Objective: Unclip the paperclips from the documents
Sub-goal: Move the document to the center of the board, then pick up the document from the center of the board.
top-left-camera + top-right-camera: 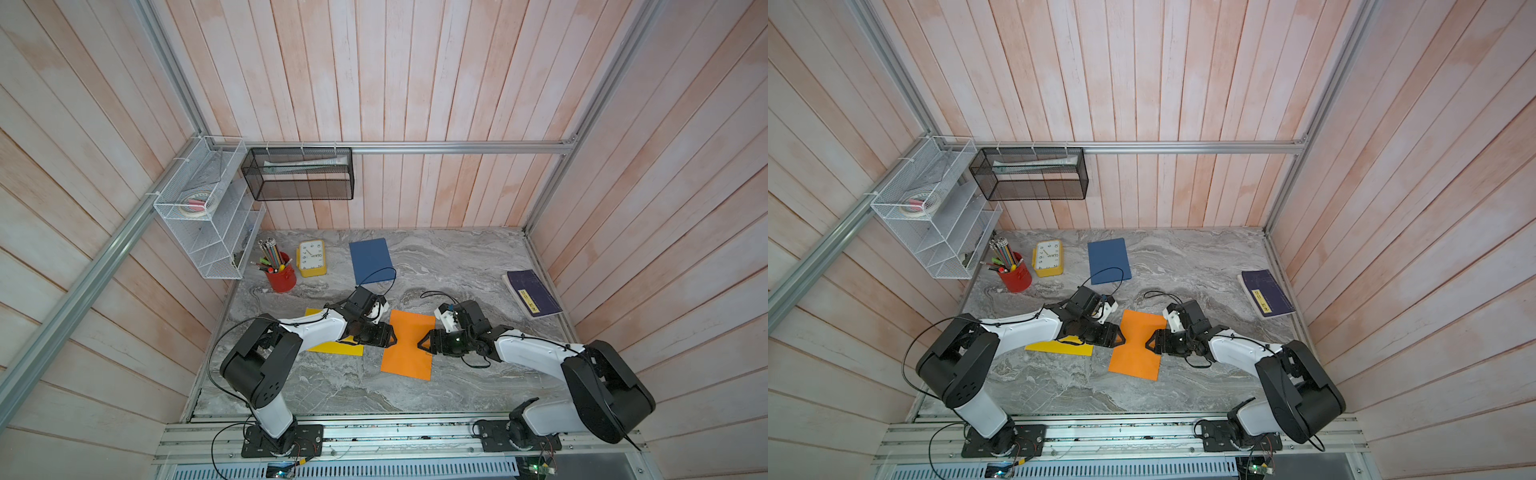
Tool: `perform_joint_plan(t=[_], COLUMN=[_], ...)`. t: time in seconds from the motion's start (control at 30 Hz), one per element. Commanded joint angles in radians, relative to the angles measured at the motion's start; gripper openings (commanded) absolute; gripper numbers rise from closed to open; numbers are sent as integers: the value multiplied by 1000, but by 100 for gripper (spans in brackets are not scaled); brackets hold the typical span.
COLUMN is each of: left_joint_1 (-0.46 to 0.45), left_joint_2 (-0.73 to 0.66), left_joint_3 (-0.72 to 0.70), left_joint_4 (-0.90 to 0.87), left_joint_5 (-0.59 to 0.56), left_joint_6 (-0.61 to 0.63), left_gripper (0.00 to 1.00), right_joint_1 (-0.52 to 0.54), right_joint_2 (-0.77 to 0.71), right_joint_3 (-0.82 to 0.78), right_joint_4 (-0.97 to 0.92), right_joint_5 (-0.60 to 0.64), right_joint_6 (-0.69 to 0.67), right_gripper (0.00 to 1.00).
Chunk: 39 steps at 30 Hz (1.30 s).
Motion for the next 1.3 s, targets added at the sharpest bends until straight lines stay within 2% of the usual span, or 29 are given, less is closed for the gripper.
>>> perform_joint_plan(t=[0.0, 0.2, 0.5, 0.7, 0.97, 1.27], left_joint_1=[-8, -21, -55, -71, -42, 11], left_joint_2=[22, 31, 43, 38, -21, 67], left_joint_3=[-8, 4, 33, 48, 73, 147], left_joint_4=[-21, -23, -42, -42, 12, 33], left_joint_5=[5, 25, 56, 61, -14, -54], left_joint_6=[3, 0, -13, -26, -79, -111], left_gripper=[69, 69, 69, 69, 69, 67], right_joint_1=[6, -9, -135, -168, -170, -172], right_joint_2=[42, 47, -6, 4, 82, 196], right_joint_3=[17, 53, 98, 113, 183, 268], right_joint_4=[-27, -75, -193, -208, -213, -229], right_joint_5=[-7, -1, -1, -3, 36, 32], right_joint_6=[-22, -79, -182, -210, -234, -274], right_gripper=[73, 73, 74, 73, 73, 73])
